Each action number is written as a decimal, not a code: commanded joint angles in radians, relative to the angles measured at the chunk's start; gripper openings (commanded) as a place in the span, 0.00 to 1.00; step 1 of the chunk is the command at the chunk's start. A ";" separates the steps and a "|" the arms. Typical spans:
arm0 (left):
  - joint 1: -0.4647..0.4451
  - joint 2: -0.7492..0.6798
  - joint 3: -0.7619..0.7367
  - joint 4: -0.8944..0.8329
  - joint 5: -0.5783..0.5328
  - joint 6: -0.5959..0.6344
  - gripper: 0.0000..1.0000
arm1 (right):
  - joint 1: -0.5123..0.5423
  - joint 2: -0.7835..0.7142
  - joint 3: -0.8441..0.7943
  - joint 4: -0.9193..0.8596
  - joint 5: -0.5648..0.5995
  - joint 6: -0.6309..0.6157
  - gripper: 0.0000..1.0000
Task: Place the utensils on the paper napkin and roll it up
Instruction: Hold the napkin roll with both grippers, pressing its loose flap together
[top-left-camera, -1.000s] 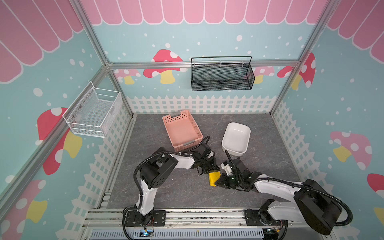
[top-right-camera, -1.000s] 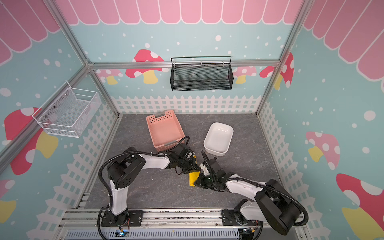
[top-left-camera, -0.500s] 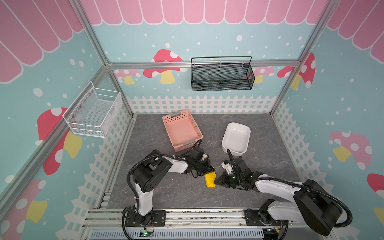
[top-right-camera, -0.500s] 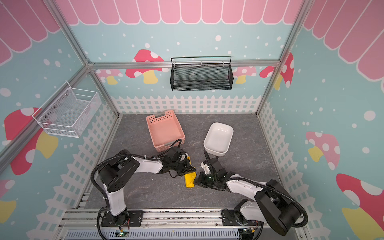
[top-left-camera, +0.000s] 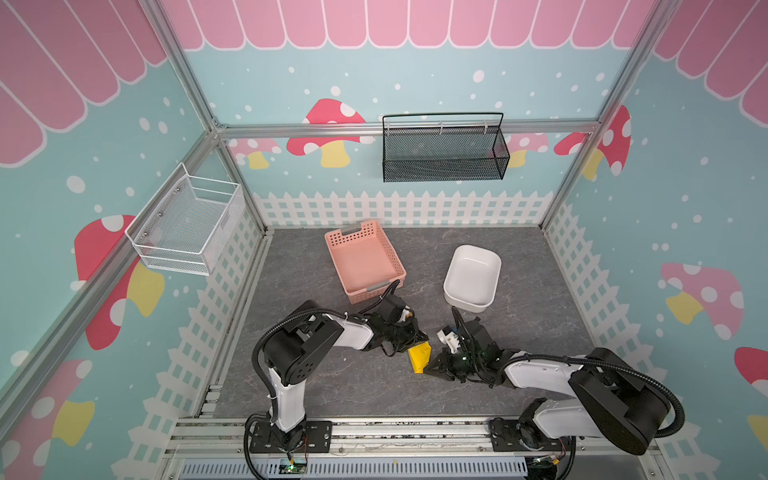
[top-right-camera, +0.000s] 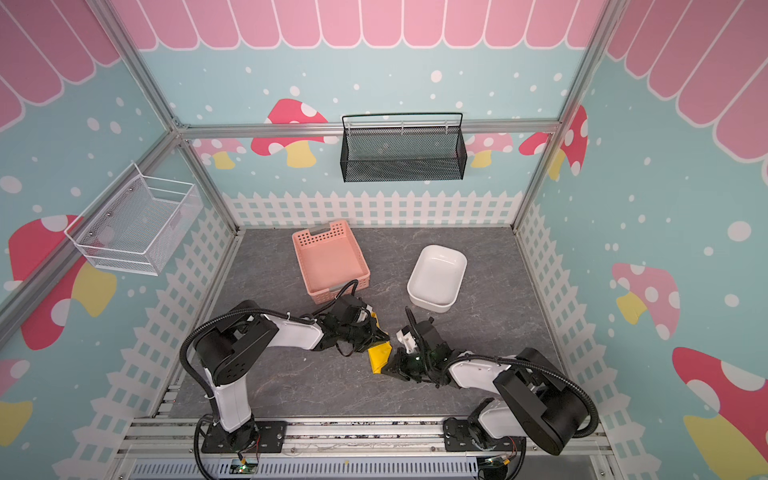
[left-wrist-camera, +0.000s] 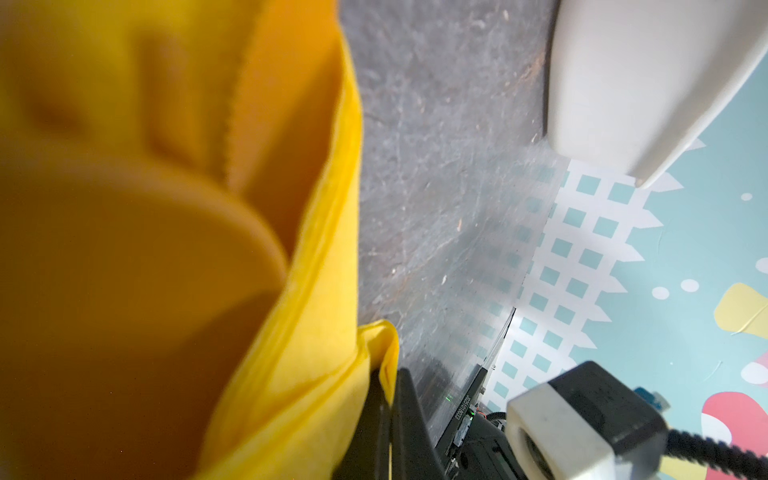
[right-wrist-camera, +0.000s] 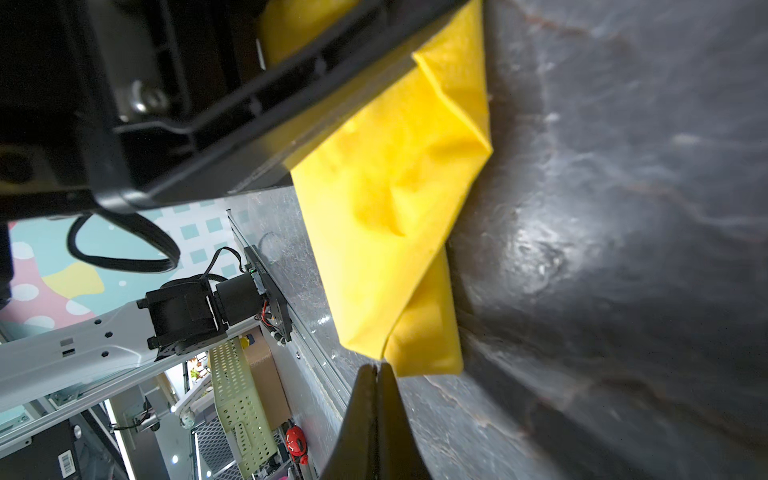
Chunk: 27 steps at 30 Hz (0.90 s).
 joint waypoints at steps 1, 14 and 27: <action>0.012 0.033 -0.028 -0.075 -0.072 -0.031 0.05 | 0.005 0.025 -0.005 0.063 0.002 0.036 0.03; 0.010 0.023 -0.019 -0.082 -0.064 -0.009 0.05 | 0.005 0.134 0.001 0.102 0.038 0.030 0.02; -0.047 -0.089 0.156 -0.368 -0.097 0.173 0.02 | 0.008 0.201 -0.018 0.030 0.067 -0.019 0.00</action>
